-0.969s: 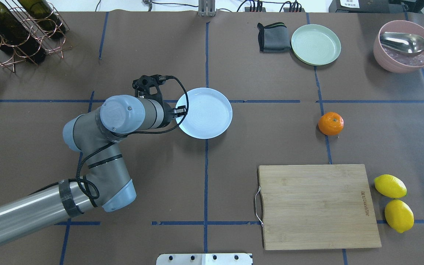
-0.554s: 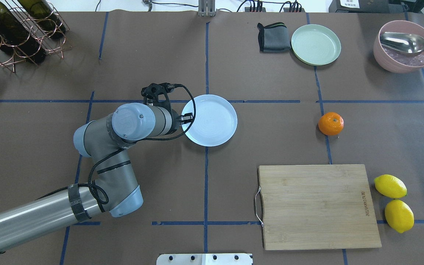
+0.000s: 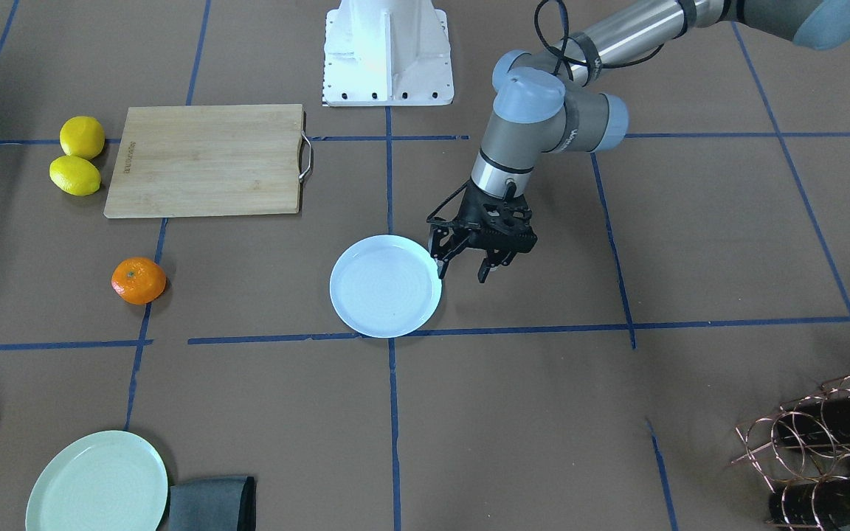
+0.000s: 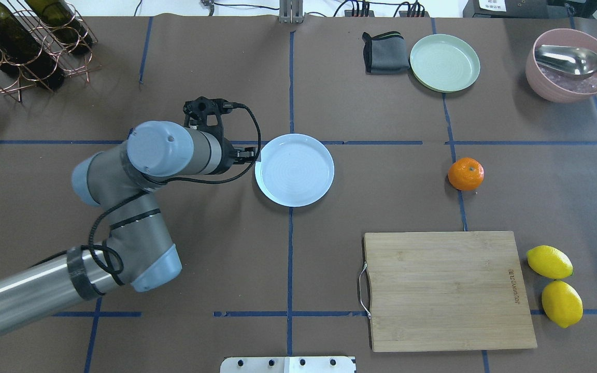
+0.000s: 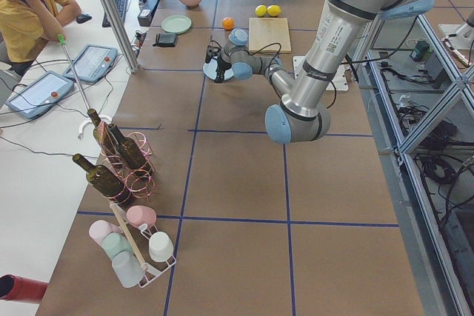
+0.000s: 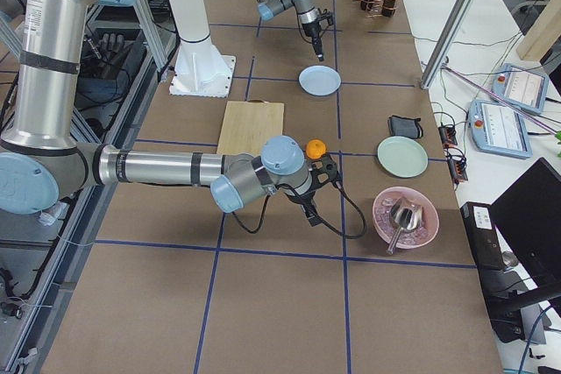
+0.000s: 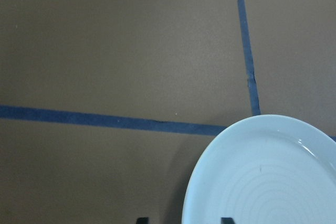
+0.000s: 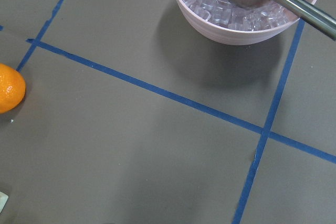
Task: Pick orange to plate
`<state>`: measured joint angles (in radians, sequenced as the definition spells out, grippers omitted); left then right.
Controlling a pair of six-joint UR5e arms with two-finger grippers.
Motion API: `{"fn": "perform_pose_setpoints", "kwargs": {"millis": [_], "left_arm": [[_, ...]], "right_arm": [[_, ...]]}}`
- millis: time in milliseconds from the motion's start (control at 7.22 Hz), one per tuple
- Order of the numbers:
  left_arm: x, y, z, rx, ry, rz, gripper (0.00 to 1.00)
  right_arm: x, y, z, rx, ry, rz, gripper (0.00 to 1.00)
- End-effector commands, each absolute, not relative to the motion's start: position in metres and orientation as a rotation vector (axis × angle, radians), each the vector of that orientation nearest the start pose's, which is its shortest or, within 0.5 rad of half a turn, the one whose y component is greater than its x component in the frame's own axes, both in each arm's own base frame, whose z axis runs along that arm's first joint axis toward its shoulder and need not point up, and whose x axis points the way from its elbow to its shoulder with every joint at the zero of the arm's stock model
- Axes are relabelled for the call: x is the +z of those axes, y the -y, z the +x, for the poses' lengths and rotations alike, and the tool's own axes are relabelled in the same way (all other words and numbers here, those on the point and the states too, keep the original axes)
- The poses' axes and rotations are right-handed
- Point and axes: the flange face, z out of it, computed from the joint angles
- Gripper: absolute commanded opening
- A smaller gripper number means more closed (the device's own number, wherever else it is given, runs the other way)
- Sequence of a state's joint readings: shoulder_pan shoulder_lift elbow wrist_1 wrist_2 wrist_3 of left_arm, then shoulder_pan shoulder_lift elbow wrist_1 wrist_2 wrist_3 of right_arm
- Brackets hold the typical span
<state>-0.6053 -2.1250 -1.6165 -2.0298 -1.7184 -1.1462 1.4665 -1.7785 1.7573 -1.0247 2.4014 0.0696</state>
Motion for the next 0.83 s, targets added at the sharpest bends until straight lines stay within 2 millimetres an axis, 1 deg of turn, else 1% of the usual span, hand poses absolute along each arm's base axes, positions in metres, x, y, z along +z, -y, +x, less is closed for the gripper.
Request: {"fn": "perform_pose_setpoints", "kwargs": {"millis": [0, 138, 277, 415, 554, 692], "left_arm": [[0.294, 0.504, 0.337, 0.155, -0.878, 0.456, 1.00], [0.338, 0.515, 0.266, 0.252, -0.819, 0.483, 1.00], [0.386, 0.530, 0.174, 0.288, -0.762, 0.497, 1.00], [0.450, 0.525, 0.090, 0.327, -0.752, 0.458, 1.00], [0.512, 0.509, 0.025, 0.376, -0.687, 0.453, 1.00], [0.560, 0.491, -0.027, 0.371, -0.647, 0.382, 1.00]], "right_arm": [[0.580, 0.441, 0.010, -0.271, 0.850, 0.449, 1.00], [0.566, 0.455, -0.003, -0.304, 0.859, 0.468, 1.00], [0.565, 0.455, -0.003, -0.305, 0.859, 0.468, 1.00], [0.562, 0.457, -0.012, -0.320, 0.862, 0.464, 1.00], [0.561, 0.461, -0.021, -0.305, 0.842, 0.454, 1.00], [0.545, 0.469, -0.041, -0.300, 0.836, 0.457, 1.00]]}}
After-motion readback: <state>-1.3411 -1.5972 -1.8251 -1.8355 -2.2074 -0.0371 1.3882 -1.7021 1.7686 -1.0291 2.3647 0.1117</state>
